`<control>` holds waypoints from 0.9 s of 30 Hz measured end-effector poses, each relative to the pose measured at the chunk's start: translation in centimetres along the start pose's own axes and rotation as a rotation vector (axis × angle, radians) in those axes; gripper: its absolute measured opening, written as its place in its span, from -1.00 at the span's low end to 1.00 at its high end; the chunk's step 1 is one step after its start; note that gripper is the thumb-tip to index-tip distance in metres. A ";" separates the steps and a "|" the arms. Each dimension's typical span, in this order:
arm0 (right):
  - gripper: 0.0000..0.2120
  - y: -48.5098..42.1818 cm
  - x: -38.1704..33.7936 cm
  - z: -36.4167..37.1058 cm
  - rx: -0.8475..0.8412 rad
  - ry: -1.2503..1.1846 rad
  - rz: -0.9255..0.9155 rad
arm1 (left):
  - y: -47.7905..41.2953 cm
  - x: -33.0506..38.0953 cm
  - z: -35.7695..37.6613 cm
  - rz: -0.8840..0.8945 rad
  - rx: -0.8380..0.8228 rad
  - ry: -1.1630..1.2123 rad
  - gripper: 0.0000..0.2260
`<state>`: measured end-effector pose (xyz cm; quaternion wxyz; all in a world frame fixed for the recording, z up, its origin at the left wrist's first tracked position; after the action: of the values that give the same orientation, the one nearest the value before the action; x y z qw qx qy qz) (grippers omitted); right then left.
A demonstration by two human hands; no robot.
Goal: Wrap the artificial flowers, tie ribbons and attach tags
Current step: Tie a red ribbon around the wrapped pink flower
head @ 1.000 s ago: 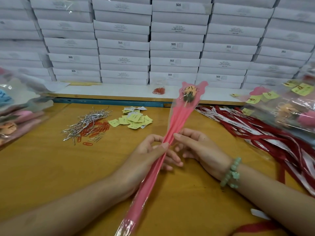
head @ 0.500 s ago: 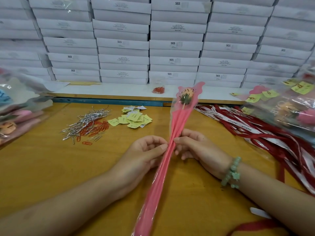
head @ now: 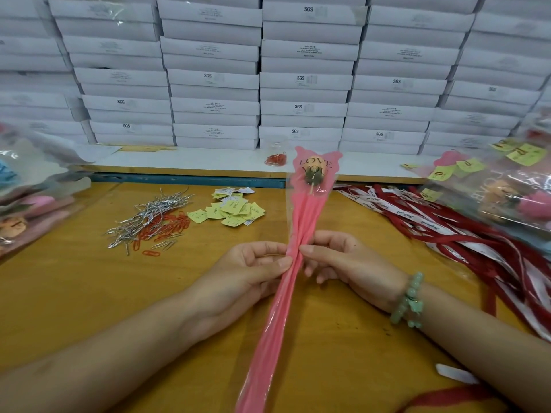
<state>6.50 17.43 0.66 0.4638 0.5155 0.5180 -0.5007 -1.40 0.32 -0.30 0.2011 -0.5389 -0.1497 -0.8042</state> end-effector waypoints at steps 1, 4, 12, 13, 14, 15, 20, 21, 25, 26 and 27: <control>-0.66 0.0 -0.1 -0.1 -0.009 -0.016 0.003 | 0.0 0.0 0.0 0.004 0.012 0.001 -0.73; -0.67 0.0 -0.1 -0.4 -0.039 -0.061 0.009 | 0.1 -0.1 0.1 0.023 0.033 0.006 -0.73; -0.90 0.2 0.0 -0.5 -0.088 -0.044 -0.020 | 0.3 0.0 0.0 0.037 -0.015 0.035 -0.81; -0.88 0.3 0.0 -0.4 -0.090 -0.027 -0.028 | 0.3 0.0 0.0 0.035 -0.024 0.035 -0.81; -0.83 0.3 -0.1 -0.3 -0.084 -0.011 -0.032 | 0.3 0.0 0.0 0.033 -0.029 0.033 -0.81; -0.78 0.3 0.0 -0.2 -0.069 0.006 -0.035 | 0.3 0.0 0.0 0.032 -0.035 0.029 -0.81; -0.79 0.4 0.0 0.0 -0.039 0.052 -0.067 | 0.4 0.1 0.2 0.039 -0.079 -0.004 -0.80; -0.80 0.4 0.0 0.0 -0.042 0.053 -0.070 | 0.4 0.1 0.2 0.042 -0.083 -0.012 -0.81; -0.82 0.4 0.1 0.0 -0.048 0.069 -0.075 | 0.5 0.3 0.3 0.046 -0.104 -0.052 -0.81; -0.83 0.4 0.1 0.0 -0.051 0.071 -0.077 | 0.5 0.3 0.3 0.049 -0.113 -0.065 -0.82; -0.85 0.4 0.0 0.1 -0.052 0.072 -0.081 | 0.5 0.3 0.3 0.051 -0.120 -0.077 -0.82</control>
<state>6.93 17.35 0.60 0.4376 0.4994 0.5678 -0.4866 -1.03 -0.05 0.12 0.1831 -0.5840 -0.0950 -0.7851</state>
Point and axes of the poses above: each hand's wrist, its own y-axis away from the middle knuckle, its own z-axis out of the palm, x = y × z, the point moved 1 cm from there along -y, towards the middle knuckle
